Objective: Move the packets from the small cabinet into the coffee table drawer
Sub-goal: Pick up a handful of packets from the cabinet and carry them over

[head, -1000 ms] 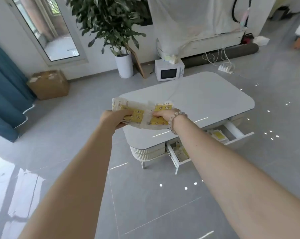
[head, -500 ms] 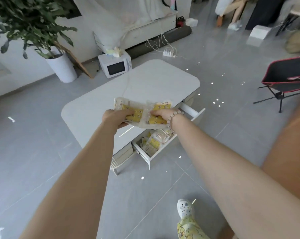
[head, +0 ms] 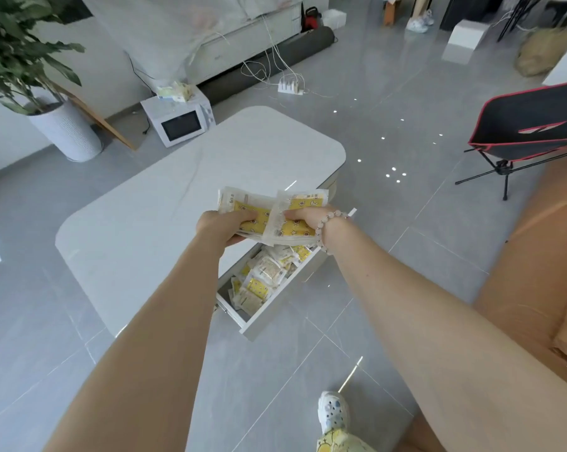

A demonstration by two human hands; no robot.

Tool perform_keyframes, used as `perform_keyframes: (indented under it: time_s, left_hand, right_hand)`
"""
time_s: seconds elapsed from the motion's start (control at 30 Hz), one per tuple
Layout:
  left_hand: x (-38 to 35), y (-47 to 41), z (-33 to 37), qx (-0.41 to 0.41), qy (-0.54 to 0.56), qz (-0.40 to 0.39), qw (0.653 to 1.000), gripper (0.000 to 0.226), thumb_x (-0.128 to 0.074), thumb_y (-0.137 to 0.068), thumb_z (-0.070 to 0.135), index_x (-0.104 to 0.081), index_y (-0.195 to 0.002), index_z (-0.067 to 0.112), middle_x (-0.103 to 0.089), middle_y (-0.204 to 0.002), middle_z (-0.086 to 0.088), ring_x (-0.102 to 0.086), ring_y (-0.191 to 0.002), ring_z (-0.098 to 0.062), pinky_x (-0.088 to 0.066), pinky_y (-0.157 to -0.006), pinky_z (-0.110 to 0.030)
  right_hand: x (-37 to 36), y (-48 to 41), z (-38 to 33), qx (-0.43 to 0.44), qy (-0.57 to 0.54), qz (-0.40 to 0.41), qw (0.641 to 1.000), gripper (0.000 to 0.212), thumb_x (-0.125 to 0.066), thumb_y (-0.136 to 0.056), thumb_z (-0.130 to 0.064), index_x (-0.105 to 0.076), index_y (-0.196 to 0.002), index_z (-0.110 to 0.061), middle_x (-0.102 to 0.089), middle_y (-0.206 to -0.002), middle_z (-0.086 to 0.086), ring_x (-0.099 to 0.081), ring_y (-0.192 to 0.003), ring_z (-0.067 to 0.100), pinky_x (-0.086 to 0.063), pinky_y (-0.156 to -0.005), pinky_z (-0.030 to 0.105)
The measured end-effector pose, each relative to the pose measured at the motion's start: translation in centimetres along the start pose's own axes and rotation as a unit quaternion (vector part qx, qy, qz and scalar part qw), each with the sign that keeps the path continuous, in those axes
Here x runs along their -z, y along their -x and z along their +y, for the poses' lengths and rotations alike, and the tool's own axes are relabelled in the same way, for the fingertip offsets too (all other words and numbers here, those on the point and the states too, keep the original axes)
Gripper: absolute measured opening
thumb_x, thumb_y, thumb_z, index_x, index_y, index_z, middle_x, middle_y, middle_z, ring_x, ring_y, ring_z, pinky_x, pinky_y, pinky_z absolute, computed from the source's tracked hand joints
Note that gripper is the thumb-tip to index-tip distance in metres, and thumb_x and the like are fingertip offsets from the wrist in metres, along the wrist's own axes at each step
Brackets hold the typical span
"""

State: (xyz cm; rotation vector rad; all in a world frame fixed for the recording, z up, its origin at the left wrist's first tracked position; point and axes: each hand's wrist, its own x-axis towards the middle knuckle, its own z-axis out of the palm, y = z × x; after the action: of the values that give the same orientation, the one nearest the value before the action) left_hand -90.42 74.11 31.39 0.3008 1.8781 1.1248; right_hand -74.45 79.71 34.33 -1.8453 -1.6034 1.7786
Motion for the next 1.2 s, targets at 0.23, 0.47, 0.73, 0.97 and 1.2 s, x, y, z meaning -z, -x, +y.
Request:
perform_keyframes:
  time_s: [0.23, 0.47, 0.73, 0.97, 1.2]
  left_hand:
    - [-7.2, -2.3, 2.5, -0.005, -0.004, -0.009, 1.0, 0.032, -0.08, -0.073, 0.019, -0.062, -0.097, 0.007, -0.068, -0.091, -0.004, -0.067, -0.072, -0.012, -0.054, -0.049, -0.014]
    - [-10.7, -4.8, 3.0, 0.015, -0.018, -0.019, 1.0, 0.026, -0.08, -0.073, 0.018, -0.062, -0.088, 0.01, -0.068, -0.089, -0.004, -0.067, -0.071, -0.012, -0.054, -0.048, -0.014]
    - [-12.5, -10.3, 5.6, 0.024, -0.017, -0.04, 0.999, 0.036, -0.081, -0.073, 0.018, -0.064, -0.103, 0.006, -0.07, -0.097, -0.006, -0.069, -0.077, -0.014, -0.056, -0.053, -0.015]
    - [-13.3, -17.9, 10.3, 0.027, -0.004, -0.062, 0.998, 0.038, -0.079, -0.074, 0.018, -0.064, -0.107, 0.006, -0.07, -0.098, -0.005, -0.069, -0.08, -0.013, -0.056, -0.061, -0.016]
    - [-14.0, -24.9, 10.7, 0.075, -0.023, -0.06, 0.995, 0.036, -0.079, -0.075, 0.016, -0.065, -0.105, 0.005, -0.07, -0.093, -0.004, -0.068, -0.077, -0.012, -0.056, -0.062, -0.017]
  right_hand:
    - [6.5, -5.3, 0.1, -0.006, -0.011, 0.004, 1.0, 0.057, -0.061, -0.09, -0.039, -0.05, -0.132, -0.001, -0.054, -0.132, 0.012, -0.055, -0.118, 0.022, -0.045, -0.09, 0.026]
    - [9.7, -8.7, 0.0, -0.022, -0.008, -0.002, 1.0, 0.059, -0.059, -0.091, -0.041, -0.048, -0.134, -0.002, -0.053, -0.134, 0.011, -0.055, -0.106, 0.021, -0.042, -0.074, 0.023]
    - [10.1, -14.5, -2.3, -0.035, -0.012, -0.008, 0.999, 0.063, -0.059, -0.091, -0.041, -0.045, -0.137, -0.001, -0.05, -0.137, 0.013, -0.05, -0.104, 0.018, -0.039, -0.088, 0.025]
    - [10.0, -22.0, -7.4, -0.033, -0.03, 0.025, 0.999, 0.062, -0.071, -0.081, -0.042, -0.055, -0.126, -0.003, -0.061, -0.125, 0.009, -0.06, -0.112, 0.022, -0.047, -0.098, 0.029]
    - [8.8, -28.8, -8.6, -0.064, 0.056, -0.016, 0.996, 0.066, -0.058, -0.088, -0.051, -0.049, -0.133, -0.003, -0.057, -0.13, 0.012, -0.056, -0.118, 0.023, -0.043, -0.101, 0.028]
